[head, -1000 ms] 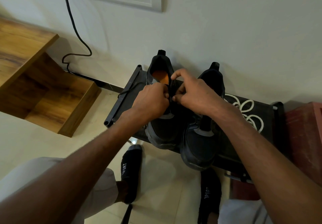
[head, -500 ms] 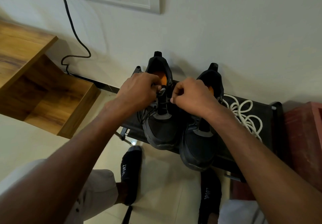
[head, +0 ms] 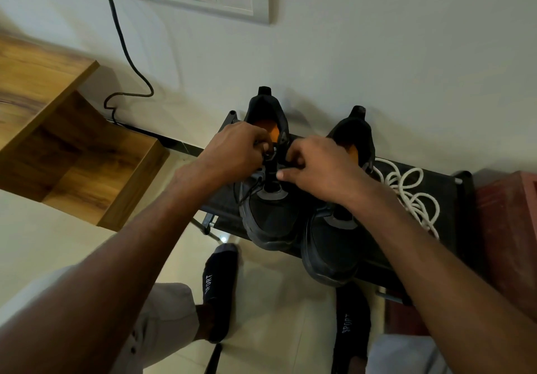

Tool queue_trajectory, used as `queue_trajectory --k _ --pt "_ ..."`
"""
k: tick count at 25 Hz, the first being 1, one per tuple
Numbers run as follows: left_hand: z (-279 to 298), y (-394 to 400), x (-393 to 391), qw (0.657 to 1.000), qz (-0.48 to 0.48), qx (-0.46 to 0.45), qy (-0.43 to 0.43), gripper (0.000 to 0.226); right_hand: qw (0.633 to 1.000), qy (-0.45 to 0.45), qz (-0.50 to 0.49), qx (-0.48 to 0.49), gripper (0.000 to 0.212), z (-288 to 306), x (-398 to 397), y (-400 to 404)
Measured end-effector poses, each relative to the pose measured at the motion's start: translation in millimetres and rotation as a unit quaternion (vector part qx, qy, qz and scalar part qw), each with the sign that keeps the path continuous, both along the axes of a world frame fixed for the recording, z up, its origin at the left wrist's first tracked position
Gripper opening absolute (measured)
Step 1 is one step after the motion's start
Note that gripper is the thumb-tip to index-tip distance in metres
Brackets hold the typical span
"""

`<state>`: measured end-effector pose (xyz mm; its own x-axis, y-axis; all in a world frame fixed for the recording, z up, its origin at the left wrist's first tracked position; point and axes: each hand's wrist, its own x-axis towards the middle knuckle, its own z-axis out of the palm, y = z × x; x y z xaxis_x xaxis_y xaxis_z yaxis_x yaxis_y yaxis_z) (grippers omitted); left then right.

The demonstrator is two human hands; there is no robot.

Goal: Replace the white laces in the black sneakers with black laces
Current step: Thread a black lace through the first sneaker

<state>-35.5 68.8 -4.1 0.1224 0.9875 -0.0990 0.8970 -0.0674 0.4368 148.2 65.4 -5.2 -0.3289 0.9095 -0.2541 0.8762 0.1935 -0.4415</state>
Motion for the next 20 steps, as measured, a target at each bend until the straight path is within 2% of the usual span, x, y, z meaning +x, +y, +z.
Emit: queue_trajectory --k 1,3,4,5,6,7,8,9,10,11,12,13,14,15,18,19,20 --pt "0 0 0 1.000 0.000 -0.001 -0.002 0.025 1.000 -0.014 0.010 -0.007 0.021 -2 -1 -1" --pt "1 -1 -1 1.000 -0.003 -0.005 0.001 0.025 0.998 0.060 -0.022 -0.010 0.008 5 1 2" --pt "1 -1 -2 1.000 -0.005 -0.008 0.004 0.025 0.987 0.151 -0.061 -0.017 0.006 11 3 5" --pt "2 -1 -3 1.000 -0.007 -0.013 0.003 0.026 0.952 0.286 -0.107 -0.033 0.010 19 5 7" --pt "2 0 -4 1.000 -0.006 -0.017 -0.003 0.027 0.881 0.448 -0.143 -0.057 0.015 29 7 9" --pt "2 0 -4 1.000 -0.005 -0.022 -0.008 0.027 0.787 0.586 -0.167 -0.096 0.020 37 10 12" --pt "3 0 -4 1.000 -0.005 -0.024 -0.010 0.028 0.705 0.672 -0.176 -0.143 0.023 42 12 13" --pt "4 0 -4 1.000 -0.005 -0.025 -0.010 0.028 0.670 0.697 -0.186 -0.176 0.023 42 12 14" --pt "3 0 -4 1.000 -0.005 -0.024 -0.010 0.027 0.700 0.661 -0.197 -0.185 0.020 38 12 14" --pt "3 0 -4 1.000 -0.006 -0.023 -0.009 0.027 0.788 0.560 -0.196 -0.165 0.017 31 10 12" --pt "2 1 -4 1.000 -0.007 -0.022 -0.007 0.026 0.893 0.399 -0.170 -0.120 0.018 21 8 10" --pt "1 1 -3 1.000 -0.008 -0.022 -0.003 0.024 0.963 0.230 -0.119 -0.071 0.021 12 5 7" --pt "1 0 -3 1.000 -0.008 -0.022 -0.001 0.023 0.992 0.103 -0.056 -0.041 0.027 4 2 3" --pt "1 0 -3 1.000 -0.008 -0.020 -0.001 0.022 0.999 0.032 -0.008 -0.031 0.031 -2 -1 0" --pt "3 -1 -2 1.000 -0.004 -0.010 0.002 0.021 0.999 0.020 -0.002 -0.034 0.017 -3 1 1" --pt "3 -2 -2 1.000 -0.004 -0.009 0.006 0.021 0.998 0.038 -0.014 -0.043 0.013 -1 4 3" --pt "4 -1 -3 1.000 -0.003 -0.012 0.008 0.021 0.992 0.097 -0.044 -0.061 0.014 3 5 5"
